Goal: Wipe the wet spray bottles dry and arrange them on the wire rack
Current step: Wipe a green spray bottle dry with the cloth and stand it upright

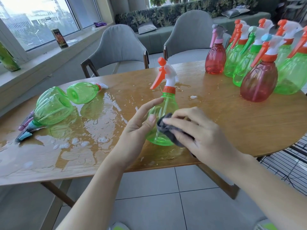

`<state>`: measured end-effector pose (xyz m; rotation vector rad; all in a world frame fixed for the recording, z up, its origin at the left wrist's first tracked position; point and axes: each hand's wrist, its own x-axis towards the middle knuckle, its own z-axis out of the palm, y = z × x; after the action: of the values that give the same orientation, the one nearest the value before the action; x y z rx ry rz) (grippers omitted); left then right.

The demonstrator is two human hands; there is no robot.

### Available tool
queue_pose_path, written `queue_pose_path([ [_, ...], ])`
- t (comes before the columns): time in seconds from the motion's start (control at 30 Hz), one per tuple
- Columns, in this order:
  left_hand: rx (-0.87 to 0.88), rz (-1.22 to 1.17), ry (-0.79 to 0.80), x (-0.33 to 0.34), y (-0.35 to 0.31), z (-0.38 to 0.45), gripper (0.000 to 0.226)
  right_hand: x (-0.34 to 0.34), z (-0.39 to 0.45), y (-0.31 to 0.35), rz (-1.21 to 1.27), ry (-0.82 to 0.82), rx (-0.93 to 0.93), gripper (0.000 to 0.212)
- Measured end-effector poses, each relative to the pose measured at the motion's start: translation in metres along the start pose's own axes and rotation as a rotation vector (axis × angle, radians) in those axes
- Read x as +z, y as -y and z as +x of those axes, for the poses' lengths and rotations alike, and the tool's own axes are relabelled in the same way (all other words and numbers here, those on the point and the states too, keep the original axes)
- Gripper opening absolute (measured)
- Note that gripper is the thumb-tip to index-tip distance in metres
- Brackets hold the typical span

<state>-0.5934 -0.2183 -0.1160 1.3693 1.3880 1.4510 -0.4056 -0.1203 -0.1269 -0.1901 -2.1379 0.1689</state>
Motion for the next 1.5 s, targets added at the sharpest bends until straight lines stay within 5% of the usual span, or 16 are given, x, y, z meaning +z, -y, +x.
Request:
queue_pose_path([
  [0.23, 0.041, 0.045, 0.038, -0.009, 0.009, 0.002, 0.041, -0.001, 0.012, -0.009, 0.069, -0.199, 0.296, 0.026],
  [0.7, 0.015, -0.043, 0.018, -0.008, 0.009, 0.005, 0.054, 0.004, 0.007, -0.002, 0.155, -0.195, 0.323, 0.026],
  [0.93, 0.015, -0.083, -0.138, -0.002, 0.011, 0.007, 0.058, 0.014, -0.011, 0.01, 0.19, -0.064, 0.214, 0.023],
  [1.23, -0.025, -0.098, -0.099, 0.001, 0.007, 0.007, 0.047, 0.022, -0.011, 0.016, 0.064, 0.078, -0.026, 0.021],
  [1.5, -0.027, -0.083, -0.121, -0.006, 0.01, 0.005, 0.045, 0.011, -0.015, 0.002, 0.038, 0.028, -0.014, 0.021],
])
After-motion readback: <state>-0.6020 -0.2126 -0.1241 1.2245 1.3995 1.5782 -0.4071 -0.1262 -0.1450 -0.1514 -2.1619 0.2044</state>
